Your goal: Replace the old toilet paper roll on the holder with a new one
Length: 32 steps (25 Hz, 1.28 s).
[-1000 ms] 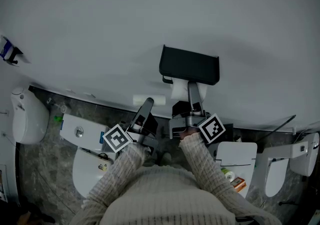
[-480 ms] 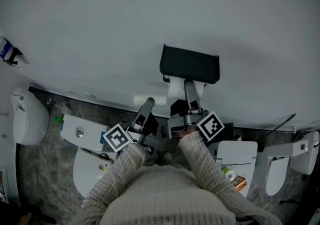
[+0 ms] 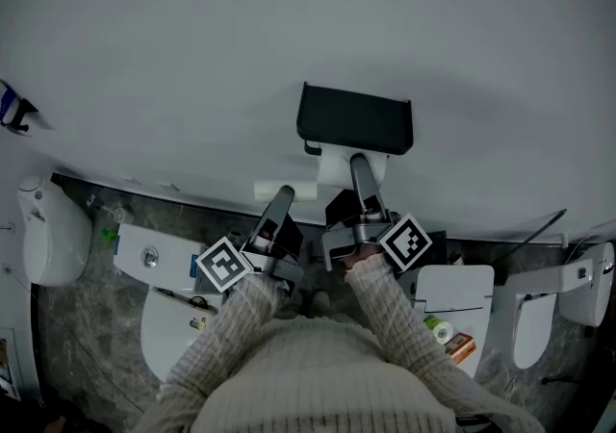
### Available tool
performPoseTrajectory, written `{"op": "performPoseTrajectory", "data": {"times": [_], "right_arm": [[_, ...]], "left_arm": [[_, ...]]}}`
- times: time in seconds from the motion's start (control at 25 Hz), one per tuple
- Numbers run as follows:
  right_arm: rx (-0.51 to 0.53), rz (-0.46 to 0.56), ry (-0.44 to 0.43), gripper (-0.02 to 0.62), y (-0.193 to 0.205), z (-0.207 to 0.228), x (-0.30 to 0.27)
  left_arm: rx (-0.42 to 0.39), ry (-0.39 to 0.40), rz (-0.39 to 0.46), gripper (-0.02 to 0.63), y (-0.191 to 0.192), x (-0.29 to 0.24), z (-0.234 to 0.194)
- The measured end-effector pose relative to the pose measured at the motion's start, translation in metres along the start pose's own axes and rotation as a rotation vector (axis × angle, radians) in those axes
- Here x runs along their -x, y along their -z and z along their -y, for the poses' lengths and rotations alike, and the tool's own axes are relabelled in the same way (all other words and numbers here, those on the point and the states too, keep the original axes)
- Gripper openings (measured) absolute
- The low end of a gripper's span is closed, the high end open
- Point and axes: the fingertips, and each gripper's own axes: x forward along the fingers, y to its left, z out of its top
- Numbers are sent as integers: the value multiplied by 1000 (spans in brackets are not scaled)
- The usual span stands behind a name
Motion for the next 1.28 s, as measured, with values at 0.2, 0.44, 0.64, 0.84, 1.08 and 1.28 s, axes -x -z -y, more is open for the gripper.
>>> {"op": "performPoseTrajectory", "data": {"times": [0.2,0.44,0.64,0.84,1.08,1.28], "right_arm": [[1,-8,12,446,3,-1,12],[1,-14,39,412,7,1,36],[72,-51,43,371,12,-10,57],[211,-111,68,285,15,-20,67],[321,-154,60,242,17,-34,93],[385,-141,42,136,7,-41,100]], "left_arm": [[-1,-2,-6,172,0,3,0],[-18,3,-23,172,3,12,3],[-30,25,-78,172,16,19,7],[1,34,-127,172,24,14,5],[-36,60,-246,172,56,18,19],[-42,85,-261,172,63,12,26]]}}
